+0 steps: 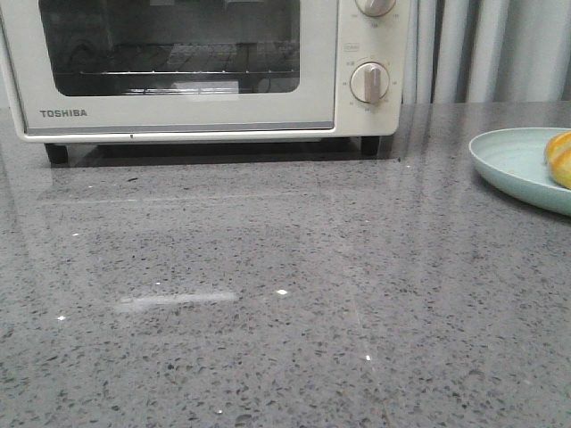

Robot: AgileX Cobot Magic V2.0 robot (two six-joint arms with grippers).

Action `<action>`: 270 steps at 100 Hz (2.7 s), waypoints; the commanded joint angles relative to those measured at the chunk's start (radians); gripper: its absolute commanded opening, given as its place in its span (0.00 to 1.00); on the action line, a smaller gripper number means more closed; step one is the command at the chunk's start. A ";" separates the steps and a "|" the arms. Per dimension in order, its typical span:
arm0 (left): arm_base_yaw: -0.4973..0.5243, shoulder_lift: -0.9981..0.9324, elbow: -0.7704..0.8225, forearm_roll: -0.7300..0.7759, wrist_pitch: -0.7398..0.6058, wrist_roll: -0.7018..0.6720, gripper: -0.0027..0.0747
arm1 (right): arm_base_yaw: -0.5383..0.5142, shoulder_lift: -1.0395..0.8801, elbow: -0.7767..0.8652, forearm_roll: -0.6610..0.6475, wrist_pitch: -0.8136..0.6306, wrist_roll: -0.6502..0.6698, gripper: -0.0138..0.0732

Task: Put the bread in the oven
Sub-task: 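Move the left gripper toward the toaster oven door handle, then hook the door handle with the left gripper and pull it down open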

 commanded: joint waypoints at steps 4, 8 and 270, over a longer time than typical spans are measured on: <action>-0.043 0.139 -0.133 -0.019 -0.025 0.133 0.01 | -0.006 0.082 -0.082 0.001 -0.041 -0.014 0.08; -0.053 0.181 -0.172 -0.012 -0.014 0.158 0.01 | -0.006 0.096 -0.093 0.001 -0.039 -0.014 0.08; -0.410 1.181 -0.766 0.439 0.097 -0.042 0.01 | -0.006 0.119 -0.101 0.001 0.048 -0.018 0.08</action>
